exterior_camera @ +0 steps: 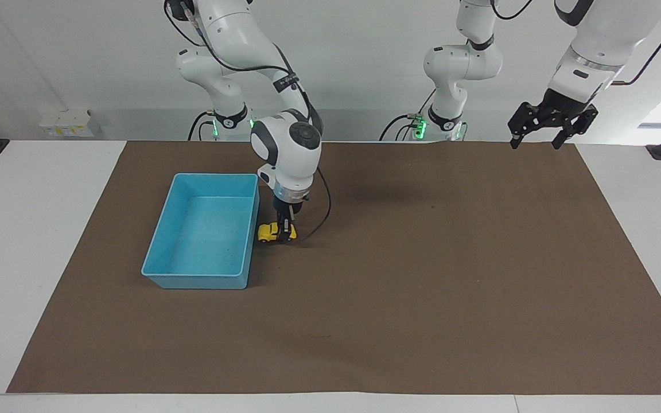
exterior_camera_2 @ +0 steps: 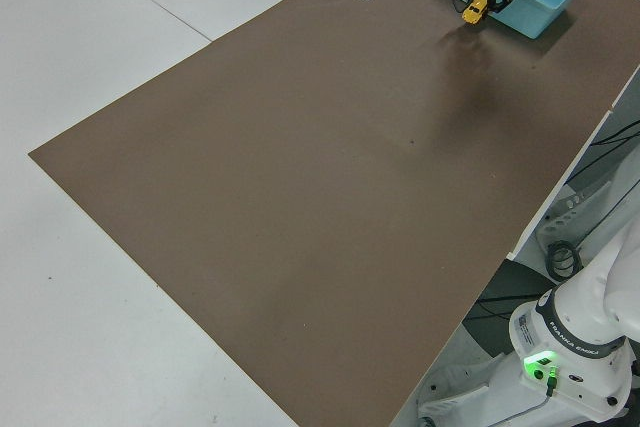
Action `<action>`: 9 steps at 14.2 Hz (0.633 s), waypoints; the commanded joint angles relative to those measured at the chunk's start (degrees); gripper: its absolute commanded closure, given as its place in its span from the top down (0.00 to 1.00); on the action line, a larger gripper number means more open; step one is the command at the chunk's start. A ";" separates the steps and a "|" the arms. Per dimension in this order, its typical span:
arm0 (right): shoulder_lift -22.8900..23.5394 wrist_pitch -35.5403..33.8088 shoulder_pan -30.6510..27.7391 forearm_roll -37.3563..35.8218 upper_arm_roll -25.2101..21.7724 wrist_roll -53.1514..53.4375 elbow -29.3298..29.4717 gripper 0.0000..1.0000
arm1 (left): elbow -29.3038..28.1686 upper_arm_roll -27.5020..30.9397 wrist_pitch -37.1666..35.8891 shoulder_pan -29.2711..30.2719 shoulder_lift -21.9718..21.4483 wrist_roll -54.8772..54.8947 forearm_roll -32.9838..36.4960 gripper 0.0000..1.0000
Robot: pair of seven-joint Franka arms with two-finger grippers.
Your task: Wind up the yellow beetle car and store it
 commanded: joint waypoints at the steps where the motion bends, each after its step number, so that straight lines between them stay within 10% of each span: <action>1: -1.06 -2.88 -0.14 -0.69 0.69 -2.79 2.63 0.00 | 0.40 -0.11 -1.04 0.34 -0.50 0.86 0.76 1.00; 9: -10.20 -4.47 -3.48 8.53 0.34 -34.58 2.90 0.00 | 0.40 -0.11 -1.04 0.43 -0.50 0.77 0.76 1.00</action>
